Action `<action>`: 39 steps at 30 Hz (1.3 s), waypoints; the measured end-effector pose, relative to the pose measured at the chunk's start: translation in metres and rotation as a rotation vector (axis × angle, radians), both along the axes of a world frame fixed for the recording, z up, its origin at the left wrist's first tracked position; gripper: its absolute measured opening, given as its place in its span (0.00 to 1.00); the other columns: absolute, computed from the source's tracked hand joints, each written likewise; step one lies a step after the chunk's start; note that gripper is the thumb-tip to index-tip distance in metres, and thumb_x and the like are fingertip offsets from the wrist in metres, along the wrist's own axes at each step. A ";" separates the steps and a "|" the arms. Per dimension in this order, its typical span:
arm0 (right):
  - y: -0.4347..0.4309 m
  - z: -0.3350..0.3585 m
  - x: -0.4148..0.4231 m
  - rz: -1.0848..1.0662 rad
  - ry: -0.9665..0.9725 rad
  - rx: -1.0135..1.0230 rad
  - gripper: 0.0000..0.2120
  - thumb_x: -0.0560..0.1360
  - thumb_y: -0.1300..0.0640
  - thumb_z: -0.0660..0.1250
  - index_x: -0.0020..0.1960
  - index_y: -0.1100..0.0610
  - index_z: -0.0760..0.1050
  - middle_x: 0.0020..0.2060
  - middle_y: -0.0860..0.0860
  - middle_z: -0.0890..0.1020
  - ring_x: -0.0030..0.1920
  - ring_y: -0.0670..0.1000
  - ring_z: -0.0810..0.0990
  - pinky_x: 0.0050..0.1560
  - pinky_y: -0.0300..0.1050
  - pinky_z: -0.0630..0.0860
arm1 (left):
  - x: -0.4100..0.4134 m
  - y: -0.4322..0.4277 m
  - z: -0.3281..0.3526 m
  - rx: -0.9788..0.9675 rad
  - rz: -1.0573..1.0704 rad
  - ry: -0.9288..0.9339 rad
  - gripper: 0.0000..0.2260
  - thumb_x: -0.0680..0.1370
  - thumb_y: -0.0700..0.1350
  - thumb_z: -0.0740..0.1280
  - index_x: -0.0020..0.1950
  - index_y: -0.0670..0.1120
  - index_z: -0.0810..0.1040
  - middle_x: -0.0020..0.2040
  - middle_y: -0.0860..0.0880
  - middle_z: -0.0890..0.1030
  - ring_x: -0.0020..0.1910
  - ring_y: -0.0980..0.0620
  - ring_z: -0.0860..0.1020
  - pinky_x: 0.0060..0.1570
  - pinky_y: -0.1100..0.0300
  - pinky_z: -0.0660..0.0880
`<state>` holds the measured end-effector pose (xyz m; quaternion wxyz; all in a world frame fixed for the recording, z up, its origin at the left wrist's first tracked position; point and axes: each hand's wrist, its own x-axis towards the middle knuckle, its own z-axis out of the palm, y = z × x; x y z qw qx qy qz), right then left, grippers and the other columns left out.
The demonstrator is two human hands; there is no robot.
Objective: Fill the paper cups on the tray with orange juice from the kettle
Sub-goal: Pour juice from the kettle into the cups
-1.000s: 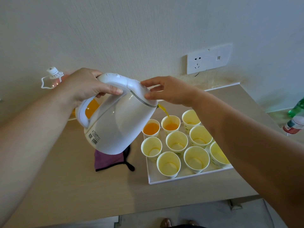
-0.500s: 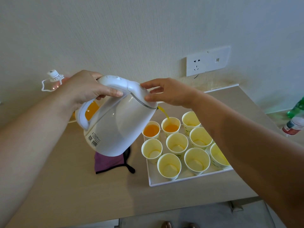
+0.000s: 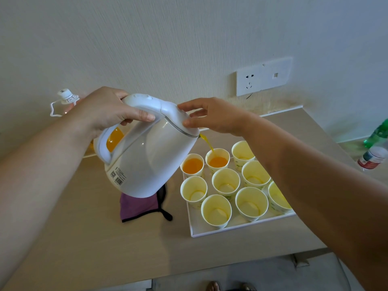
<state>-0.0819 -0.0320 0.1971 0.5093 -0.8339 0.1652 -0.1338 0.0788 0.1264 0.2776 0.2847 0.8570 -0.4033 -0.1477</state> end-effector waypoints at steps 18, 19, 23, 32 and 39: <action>0.002 0.002 -0.003 -0.008 -0.002 0.006 0.22 0.74 0.55 0.71 0.67 0.49 0.73 0.63 0.46 0.76 0.58 0.46 0.78 0.59 0.38 0.70 | 0.001 -0.001 0.001 -0.012 -0.029 -0.010 0.14 0.62 0.49 0.80 0.32 0.47 0.75 0.28 0.48 0.74 0.28 0.51 0.70 0.34 0.59 0.66; 0.003 0.002 -0.003 -0.009 -0.004 0.004 0.22 0.73 0.55 0.71 0.67 0.49 0.73 0.63 0.46 0.77 0.58 0.46 0.78 0.59 0.39 0.70 | 0.001 -0.001 0.001 -0.008 -0.028 -0.007 0.14 0.62 0.49 0.80 0.32 0.47 0.75 0.28 0.47 0.74 0.28 0.51 0.70 0.34 0.59 0.67; 0.003 0.003 -0.004 -0.012 -0.003 0.001 0.22 0.73 0.55 0.71 0.67 0.49 0.73 0.62 0.46 0.77 0.58 0.46 0.78 0.58 0.39 0.71 | 0.002 0.000 0.001 0.003 -0.022 -0.001 0.14 0.61 0.50 0.80 0.32 0.48 0.76 0.28 0.48 0.75 0.29 0.50 0.71 0.37 0.57 0.67; 0.002 0.001 -0.005 -0.018 0.000 -0.004 0.22 0.73 0.54 0.71 0.66 0.48 0.73 0.62 0.45 0.77 0.58 0.46 0.78 0.64 0.44 0.72 | 0.000 -0.001 0.003 0.004 -0.027 -0.002 0.13 0.62 0.49 0.80 0.28 0.49 0.77 0.21 0.55 0.73 0.23 0.57 0.71 0.33 0.59 0.67; 0.002 0.002 -0.006 -0.019 -0.004 -0.005 0.22 0.73 0.54 0.71 0.66 0.48 0.73 0.62 0.45 0.77 0.58 0.46 0.79 0.63 0.43 0.72 | -0.001 -0.001 0.004 0.010 -0.026 -0.002 0.11 0.60 0.51 0.80 0.26 0.52 0.78 0.22 0.54 0.74 0.28 0.52 0.71 0.34 0.59 0.67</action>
